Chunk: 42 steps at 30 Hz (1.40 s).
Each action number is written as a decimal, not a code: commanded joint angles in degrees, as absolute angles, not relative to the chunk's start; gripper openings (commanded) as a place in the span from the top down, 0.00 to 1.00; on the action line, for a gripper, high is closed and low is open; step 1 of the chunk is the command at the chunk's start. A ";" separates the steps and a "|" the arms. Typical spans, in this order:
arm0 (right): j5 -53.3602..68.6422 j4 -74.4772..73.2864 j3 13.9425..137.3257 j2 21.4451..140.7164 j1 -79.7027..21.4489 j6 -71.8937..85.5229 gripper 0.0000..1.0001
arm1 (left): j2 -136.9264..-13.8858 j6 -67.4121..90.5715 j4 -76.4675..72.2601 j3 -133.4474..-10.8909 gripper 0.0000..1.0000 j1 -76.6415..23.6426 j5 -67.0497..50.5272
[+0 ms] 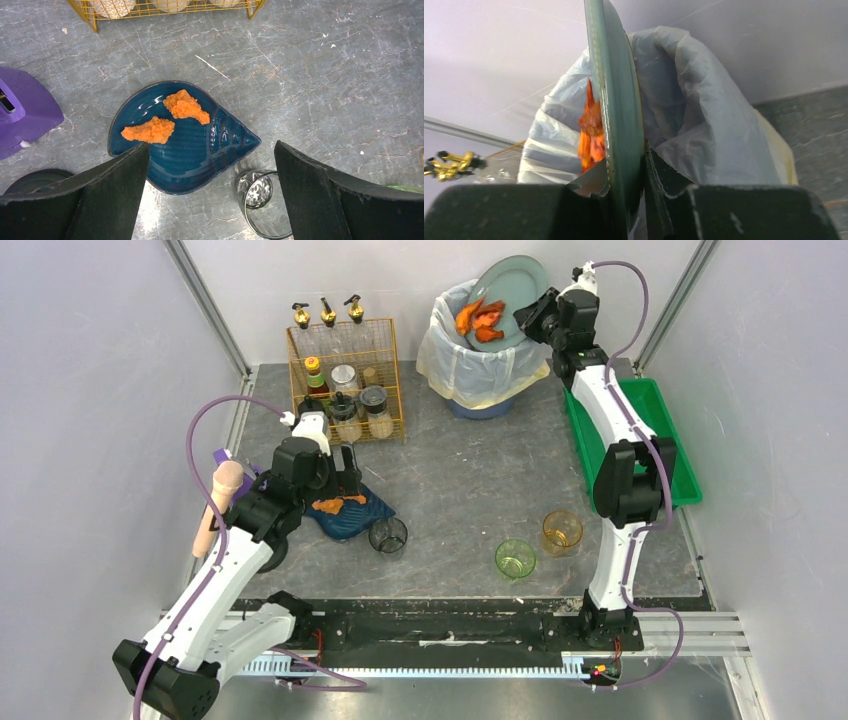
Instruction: Clear the kitchen counter
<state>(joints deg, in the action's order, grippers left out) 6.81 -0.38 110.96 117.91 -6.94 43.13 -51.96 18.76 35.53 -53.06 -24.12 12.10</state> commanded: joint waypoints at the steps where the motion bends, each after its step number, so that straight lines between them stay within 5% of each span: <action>1: 3.17 14.14 115.27 113.28 -7.61 34.83 1.00 | -51.16 16.31 33.22 -52.85 0.01 -23.77 13.79; 18: -2.95 23.17 109.08 102.03 -8.79 29.09 1.00 | -49.09 16.23 33.06 -52.47 0.01 -23.64 14.90; 42: -25.88 21.92 49.10 61.12 11.66 51.58 1.00 | -41.20 17.05 32.96 -49.31 0.02 -23.81 18.33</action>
<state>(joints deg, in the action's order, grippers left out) -21.98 16.56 52.82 65.08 7.49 43.27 -41.67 18.76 34.98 -49.69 -24.08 16.62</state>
